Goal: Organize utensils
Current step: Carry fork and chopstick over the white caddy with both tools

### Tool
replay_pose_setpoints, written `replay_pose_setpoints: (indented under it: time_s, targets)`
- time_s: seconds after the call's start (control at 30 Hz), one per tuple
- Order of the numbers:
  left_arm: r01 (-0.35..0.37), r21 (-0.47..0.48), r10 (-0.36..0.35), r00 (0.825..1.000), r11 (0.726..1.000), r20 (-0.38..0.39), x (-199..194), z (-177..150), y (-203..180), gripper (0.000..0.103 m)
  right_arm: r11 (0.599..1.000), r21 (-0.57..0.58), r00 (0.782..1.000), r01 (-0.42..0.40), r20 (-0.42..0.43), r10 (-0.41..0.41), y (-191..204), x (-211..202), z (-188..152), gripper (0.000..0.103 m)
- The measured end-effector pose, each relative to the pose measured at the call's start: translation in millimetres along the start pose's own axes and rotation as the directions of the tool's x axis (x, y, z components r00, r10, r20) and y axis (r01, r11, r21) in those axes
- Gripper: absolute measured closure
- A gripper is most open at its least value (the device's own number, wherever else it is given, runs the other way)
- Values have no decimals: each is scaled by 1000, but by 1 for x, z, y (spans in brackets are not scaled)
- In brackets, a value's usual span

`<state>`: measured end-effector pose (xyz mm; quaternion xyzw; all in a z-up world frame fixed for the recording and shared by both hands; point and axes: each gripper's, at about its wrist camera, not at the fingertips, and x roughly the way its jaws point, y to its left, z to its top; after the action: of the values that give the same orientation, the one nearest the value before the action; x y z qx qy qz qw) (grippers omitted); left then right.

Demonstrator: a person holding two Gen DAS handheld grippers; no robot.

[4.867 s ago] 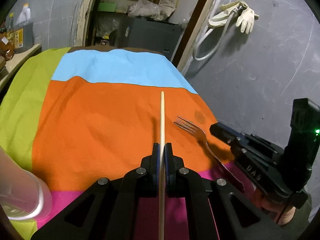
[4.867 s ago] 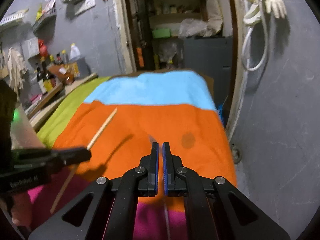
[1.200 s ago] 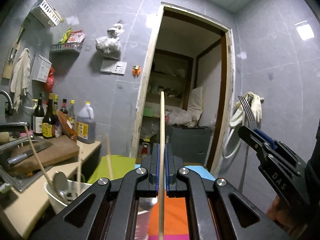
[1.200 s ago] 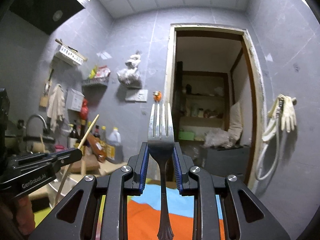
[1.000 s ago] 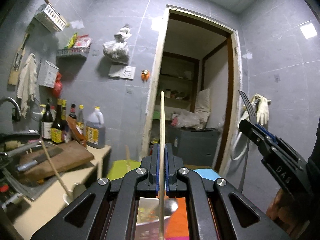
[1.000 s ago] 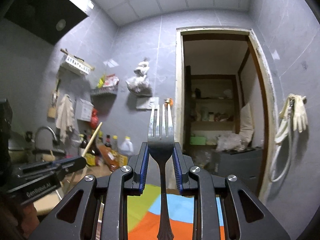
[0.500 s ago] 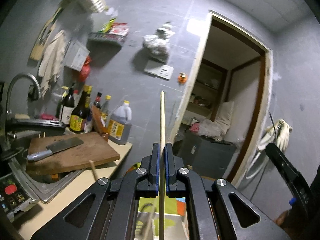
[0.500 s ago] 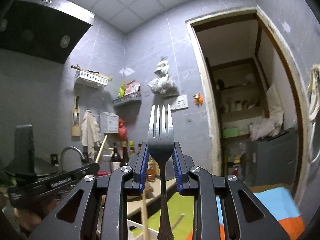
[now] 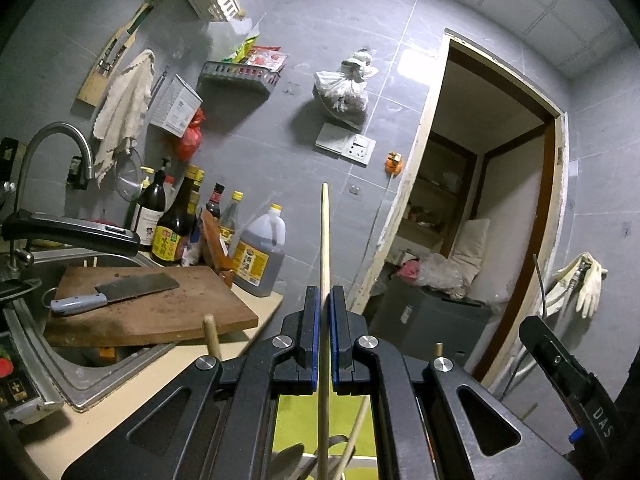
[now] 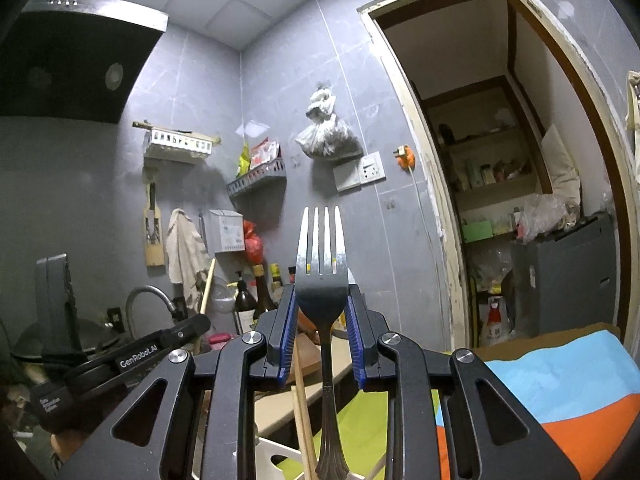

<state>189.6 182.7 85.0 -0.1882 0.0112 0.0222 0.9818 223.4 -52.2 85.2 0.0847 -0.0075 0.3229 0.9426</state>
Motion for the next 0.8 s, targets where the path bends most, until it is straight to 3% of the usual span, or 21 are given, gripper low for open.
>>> replay_pose_setpoints:
  time_s: [0.33, 0.8]
  targets:
    - [-31, 73, 27, 999, 997, 46, -4, -25, -8, 100, 1000, -25, 999, 8, -38, -9, -1, 1, -19, 82]
    - [-50, 114, 47, 998, 992, 30, -12, -46, -14, 100, 999, -49, 998, -2, -57, -1, 3, -5, -20, 81]
